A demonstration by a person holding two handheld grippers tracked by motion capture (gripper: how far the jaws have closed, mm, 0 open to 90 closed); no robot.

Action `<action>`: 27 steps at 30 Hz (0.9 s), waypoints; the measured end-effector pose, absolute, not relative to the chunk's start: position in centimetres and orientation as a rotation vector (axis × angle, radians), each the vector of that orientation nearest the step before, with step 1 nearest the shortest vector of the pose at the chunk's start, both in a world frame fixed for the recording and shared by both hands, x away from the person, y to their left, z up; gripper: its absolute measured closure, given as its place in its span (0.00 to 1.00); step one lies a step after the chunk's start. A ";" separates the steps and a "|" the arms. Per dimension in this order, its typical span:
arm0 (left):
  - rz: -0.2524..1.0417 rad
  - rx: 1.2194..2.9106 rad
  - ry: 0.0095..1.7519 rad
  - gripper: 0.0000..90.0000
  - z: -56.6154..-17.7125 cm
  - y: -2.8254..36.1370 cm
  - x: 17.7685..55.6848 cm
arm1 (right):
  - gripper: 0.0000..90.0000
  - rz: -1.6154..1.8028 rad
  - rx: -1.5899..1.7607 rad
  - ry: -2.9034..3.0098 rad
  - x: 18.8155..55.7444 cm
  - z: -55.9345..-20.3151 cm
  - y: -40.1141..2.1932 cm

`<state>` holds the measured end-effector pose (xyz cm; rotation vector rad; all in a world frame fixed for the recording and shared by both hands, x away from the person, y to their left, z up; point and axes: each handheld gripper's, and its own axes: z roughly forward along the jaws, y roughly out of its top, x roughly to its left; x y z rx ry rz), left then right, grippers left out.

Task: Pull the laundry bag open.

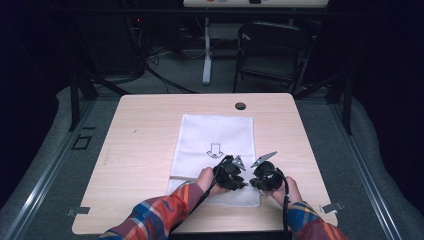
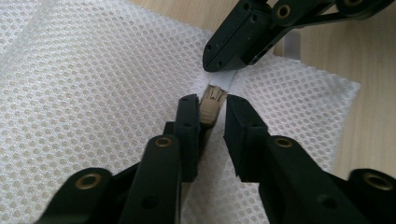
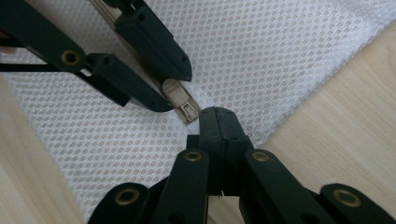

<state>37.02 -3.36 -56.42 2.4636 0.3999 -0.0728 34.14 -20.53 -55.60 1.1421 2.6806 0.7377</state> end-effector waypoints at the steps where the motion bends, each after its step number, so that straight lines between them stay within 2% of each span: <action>1: -0.080 2.464 0.395 0.85 -56.5 -3.3 37.1 | 1.00 0.725 1.134 2.675 34.1 -55.6 -20.6; 11: -0.045 2.487 0.352 0.84 -56.5 -3.9 36.8 | 1.00 0.818 1.199 2.648 34.1 -56.0 -21.2; 14: -0.008 2.501 0.345 0.88 -56.4 -4.1 36.5 | 1.00 0.807 1.181 2.657 34.1 -55.9 -21.2; 27: -0.023 2.485 0.396 0.91 -56.3 -3.9 36.3 | 1.00 0.750 1.139 2.636 33.8 -55.8 -20.4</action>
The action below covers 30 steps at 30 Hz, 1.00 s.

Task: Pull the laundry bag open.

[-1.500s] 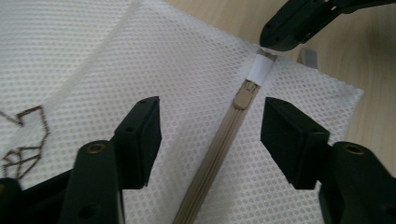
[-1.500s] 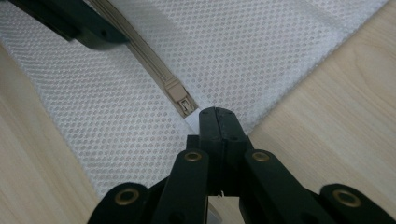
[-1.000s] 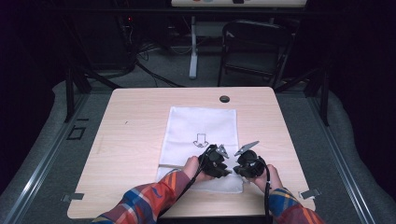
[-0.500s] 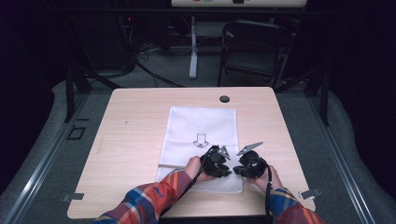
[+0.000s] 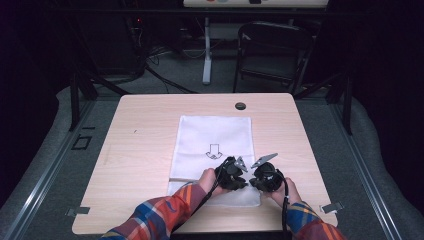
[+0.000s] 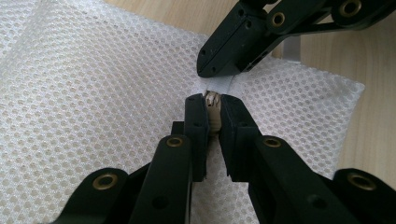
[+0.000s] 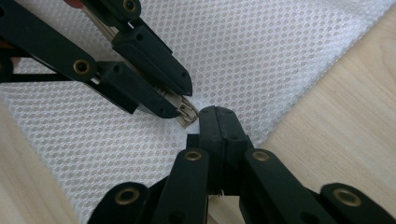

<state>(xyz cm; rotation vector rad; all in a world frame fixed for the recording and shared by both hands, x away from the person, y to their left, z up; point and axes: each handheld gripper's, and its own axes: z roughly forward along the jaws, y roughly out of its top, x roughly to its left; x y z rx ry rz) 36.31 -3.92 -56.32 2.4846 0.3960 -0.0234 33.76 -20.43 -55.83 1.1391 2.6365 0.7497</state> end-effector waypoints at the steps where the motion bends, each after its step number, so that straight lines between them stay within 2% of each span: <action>1: -0.020 2.485 0.397 0.91 -56.3 -3.9 36.3 | 1.00 0.748 1.138 2.634 33.7 -55.8 -20.4; 16: -0.019 2.501 0.397 0.91 -56.2 -3.7 36.3 | 1.00 0.754 1.145 2.630 33.7 -55.9 -20.5; 19: 0.019 2.527 0.383 0.91 -56.0 -3.6 36.2 | 1.00 0.746 1.148 2.632 33.6 -55.9 -20.6; 30: -0.023 2.493 0.435 0.90 -56.0 -2.4 36.6 | 1.00 0.745 1.156 2.629 33.7 -55.8 -20.5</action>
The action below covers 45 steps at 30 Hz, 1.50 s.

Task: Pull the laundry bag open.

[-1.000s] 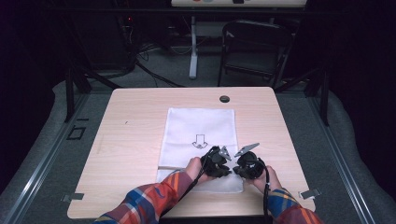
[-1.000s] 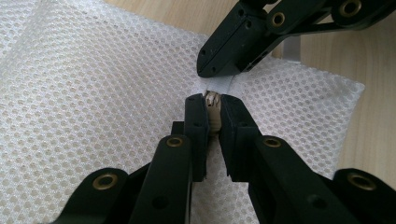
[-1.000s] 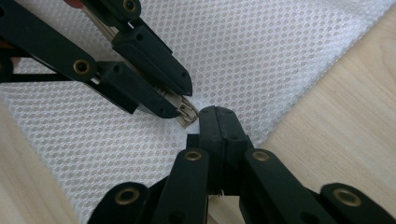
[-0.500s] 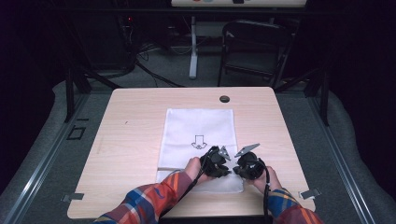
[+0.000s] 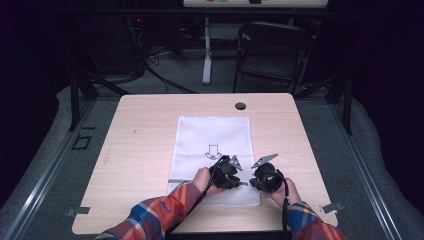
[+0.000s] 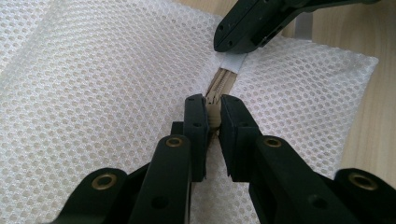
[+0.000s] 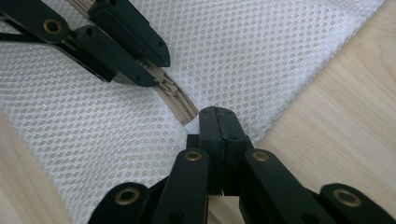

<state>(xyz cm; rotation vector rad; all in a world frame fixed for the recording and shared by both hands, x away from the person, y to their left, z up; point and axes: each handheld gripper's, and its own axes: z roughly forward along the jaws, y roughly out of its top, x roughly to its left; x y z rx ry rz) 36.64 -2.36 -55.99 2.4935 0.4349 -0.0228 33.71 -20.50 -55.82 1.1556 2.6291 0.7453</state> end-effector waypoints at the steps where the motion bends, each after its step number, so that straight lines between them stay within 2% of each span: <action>1: -0.036 2.490 0.448 0.90 -56.0 -2.3 36.7 | 1.00 0.750 1.153 2.626 33.7 -55.8 -20.5; 14: -0.037 2.465 0.467 0.89 -56.3 -2.1 36.6 | 1.00 0.819 1.081 2.620 33.7 -56.2 -18.9; 45: -0.029 2.480 0.489 0.90 -55.9 -1.0 36.5 | 1.00 0.817 1.035 2.630 33.7 -56.3 -19.2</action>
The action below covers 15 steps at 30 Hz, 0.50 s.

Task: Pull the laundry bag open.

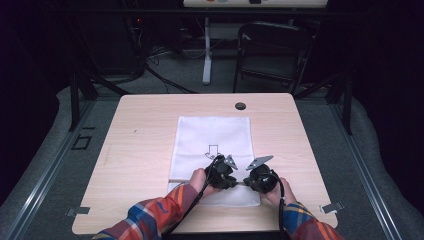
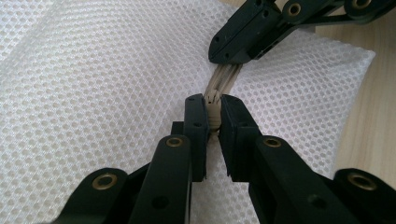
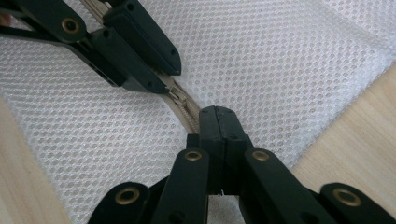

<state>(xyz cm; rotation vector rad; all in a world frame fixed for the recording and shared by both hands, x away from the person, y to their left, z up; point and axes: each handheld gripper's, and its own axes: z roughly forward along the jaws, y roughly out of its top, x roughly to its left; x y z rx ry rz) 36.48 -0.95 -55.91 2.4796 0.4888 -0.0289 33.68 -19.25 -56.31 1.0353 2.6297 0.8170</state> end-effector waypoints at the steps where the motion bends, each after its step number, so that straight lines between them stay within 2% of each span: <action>1: -0.030 2.481 0.491 0.90 -55.9 -0.9 36.5 | 1.00 0.817 1.037 2.630 33.7 -56.3 -19.3; 15: -0.038 2.484 0.509 0.90 -55.6 0.0 36.5 | 1.00 0.815 1.040 2.628 33.7 -56.3 -19.2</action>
